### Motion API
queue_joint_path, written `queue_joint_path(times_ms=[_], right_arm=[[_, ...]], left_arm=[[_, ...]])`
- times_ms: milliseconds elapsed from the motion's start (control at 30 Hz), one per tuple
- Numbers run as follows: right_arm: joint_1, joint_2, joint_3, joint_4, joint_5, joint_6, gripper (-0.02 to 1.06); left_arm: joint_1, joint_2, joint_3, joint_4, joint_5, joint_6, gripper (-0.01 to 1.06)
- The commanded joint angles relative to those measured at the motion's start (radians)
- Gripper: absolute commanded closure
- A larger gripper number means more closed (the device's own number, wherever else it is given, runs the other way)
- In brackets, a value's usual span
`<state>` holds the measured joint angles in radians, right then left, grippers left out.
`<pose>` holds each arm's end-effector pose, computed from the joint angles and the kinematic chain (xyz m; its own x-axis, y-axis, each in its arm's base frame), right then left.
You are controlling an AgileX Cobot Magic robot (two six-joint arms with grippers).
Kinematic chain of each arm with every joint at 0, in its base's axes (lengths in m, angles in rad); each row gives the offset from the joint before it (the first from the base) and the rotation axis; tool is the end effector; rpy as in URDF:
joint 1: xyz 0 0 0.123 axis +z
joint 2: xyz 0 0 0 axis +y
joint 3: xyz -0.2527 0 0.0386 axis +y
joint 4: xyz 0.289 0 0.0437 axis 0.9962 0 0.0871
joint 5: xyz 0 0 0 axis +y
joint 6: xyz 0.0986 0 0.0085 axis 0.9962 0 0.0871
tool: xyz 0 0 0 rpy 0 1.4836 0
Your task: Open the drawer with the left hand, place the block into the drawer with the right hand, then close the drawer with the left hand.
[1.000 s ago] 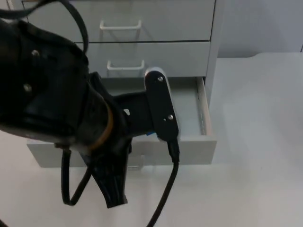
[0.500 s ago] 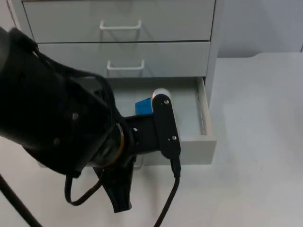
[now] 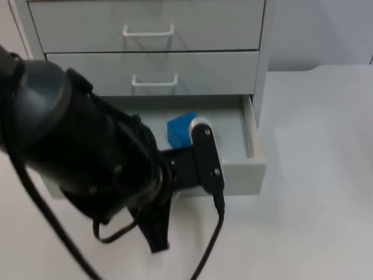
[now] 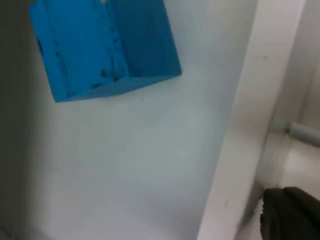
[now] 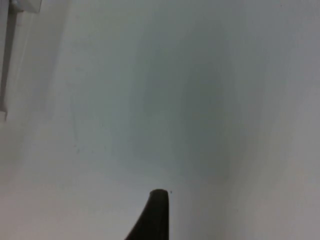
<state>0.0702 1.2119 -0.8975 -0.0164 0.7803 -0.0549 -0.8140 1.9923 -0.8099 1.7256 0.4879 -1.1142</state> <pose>0.2878 0.0191 0.2416 -0.8373 -0.1255 -0.5322 -0.1199 0.9917 -0.0452 0.2633 -0.2119 0.0125 -0.1893 0.9624 -0.1948 0.7283 0.2707 0.6295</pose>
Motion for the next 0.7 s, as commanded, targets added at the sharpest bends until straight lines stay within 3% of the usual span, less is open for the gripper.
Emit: queue_joint_path(times_ms=[0,367,667], right_arm=[[-0.006,-0.007,0.002,-0.005,-0.014,-0.005,0.23],[-0.006,-0.007,0.002,-0.005,-0.022,-0.005,0.23],[-0.006,-0.007,0.002,-0.006,-0.029,-0.005,0.23]], left_arm=[[0.039,-0.004,-0.042,0.019,0.066,-0.019,1.05],[0.238,0.062,-0.216,0.019,-0.007,-0.012,1.05],[0.305,0.133,-0.334,0.019,0.0,-0.018,1.05]])
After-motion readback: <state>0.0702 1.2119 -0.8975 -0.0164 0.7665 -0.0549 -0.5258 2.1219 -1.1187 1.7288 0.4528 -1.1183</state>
